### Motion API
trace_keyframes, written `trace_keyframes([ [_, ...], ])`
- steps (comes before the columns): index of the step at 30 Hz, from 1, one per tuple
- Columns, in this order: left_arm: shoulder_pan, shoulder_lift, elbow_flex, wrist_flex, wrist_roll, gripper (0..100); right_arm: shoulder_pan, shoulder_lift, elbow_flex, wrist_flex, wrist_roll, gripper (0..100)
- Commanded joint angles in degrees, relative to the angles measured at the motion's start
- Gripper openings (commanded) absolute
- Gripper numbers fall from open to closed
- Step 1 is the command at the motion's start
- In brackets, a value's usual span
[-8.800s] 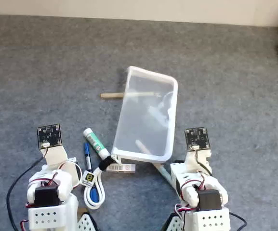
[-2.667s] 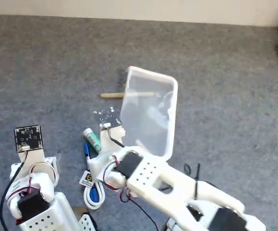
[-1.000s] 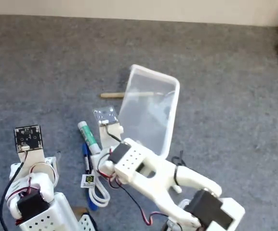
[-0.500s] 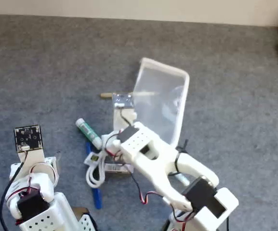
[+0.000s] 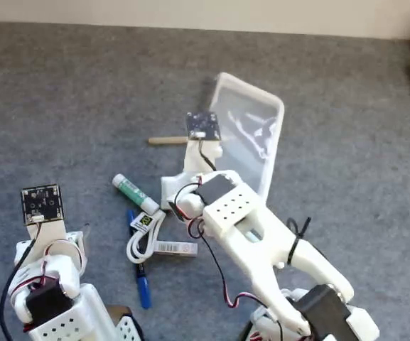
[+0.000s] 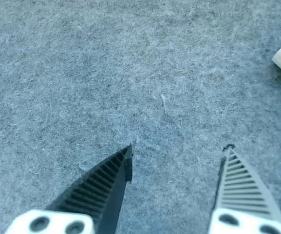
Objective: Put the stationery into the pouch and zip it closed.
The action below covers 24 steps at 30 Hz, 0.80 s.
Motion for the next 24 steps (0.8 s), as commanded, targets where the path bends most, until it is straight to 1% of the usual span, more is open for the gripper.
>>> trace_keyframes([
  [1, -0.4, -0.5, -0.9, -1.1, -0.1, 28, -3.7, -1.0, -1.7, 0.3, -5.3, 17.1],
  [5, -0.4, -0.5, -0.9, -1.1, -0.1, 28, -5.8, 5.7, -2.9, -1.5, -8.5, 17.1],
  [10, -0.4, -0.5, -0.9, -1.1, -0.1, 28, -5.8, 12.8, -5.1, -5.9, -11.7, 17.1],
  [15, -0.4, -0.5, -0.8, -1.1, -0.1, 28, -5.8, 16.7, -8.2, -6.5, -14.3, 17.1],
  [24, -0.4, -0.5, -0.8, -1.1, -0.1, 28, -2.3, 25.3, -15.0, -6.5, -15.6, 17.0],
])
